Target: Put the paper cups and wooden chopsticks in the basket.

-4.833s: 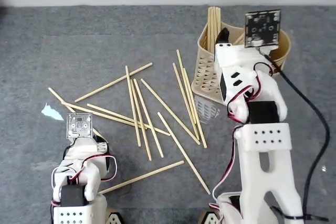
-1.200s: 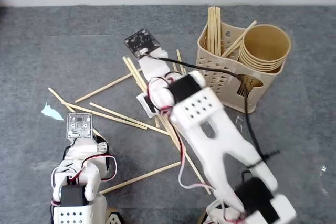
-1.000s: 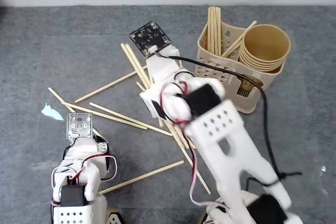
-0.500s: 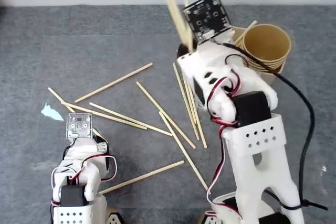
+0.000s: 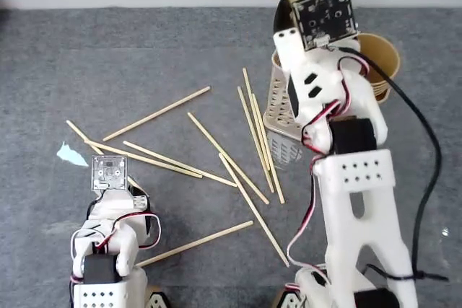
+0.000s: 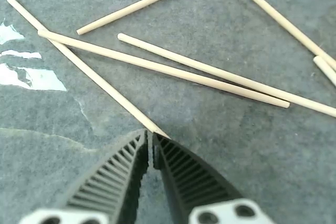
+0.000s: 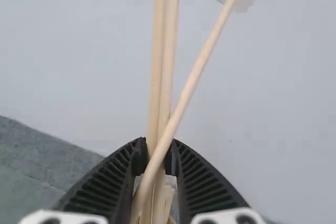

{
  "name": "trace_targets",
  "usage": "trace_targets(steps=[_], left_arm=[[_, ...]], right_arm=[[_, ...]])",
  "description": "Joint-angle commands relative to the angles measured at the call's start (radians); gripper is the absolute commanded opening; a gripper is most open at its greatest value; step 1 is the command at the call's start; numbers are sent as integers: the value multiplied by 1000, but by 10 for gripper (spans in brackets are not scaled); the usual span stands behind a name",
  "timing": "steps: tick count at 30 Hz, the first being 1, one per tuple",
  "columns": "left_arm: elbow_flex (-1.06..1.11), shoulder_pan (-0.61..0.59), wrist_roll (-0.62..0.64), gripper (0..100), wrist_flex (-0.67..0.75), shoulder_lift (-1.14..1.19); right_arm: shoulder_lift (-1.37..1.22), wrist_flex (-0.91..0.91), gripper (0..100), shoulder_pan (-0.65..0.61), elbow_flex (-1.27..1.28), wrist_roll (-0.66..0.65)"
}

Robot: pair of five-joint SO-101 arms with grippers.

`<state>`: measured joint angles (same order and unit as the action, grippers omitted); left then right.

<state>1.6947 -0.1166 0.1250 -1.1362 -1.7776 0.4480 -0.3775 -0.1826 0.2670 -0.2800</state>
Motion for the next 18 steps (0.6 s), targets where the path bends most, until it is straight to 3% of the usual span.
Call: trace_targets(steps=[1,9,18], left_arm=[[-8,-3,-6,15,20,3],[-8,-3,-6,15,20,3],[-8,-3,-6,15,20,3]], right_arm=[[-56,122,9,36,-14,-5],[-183,294,9,73,74,26],[-194,638,9,102,341,17]])
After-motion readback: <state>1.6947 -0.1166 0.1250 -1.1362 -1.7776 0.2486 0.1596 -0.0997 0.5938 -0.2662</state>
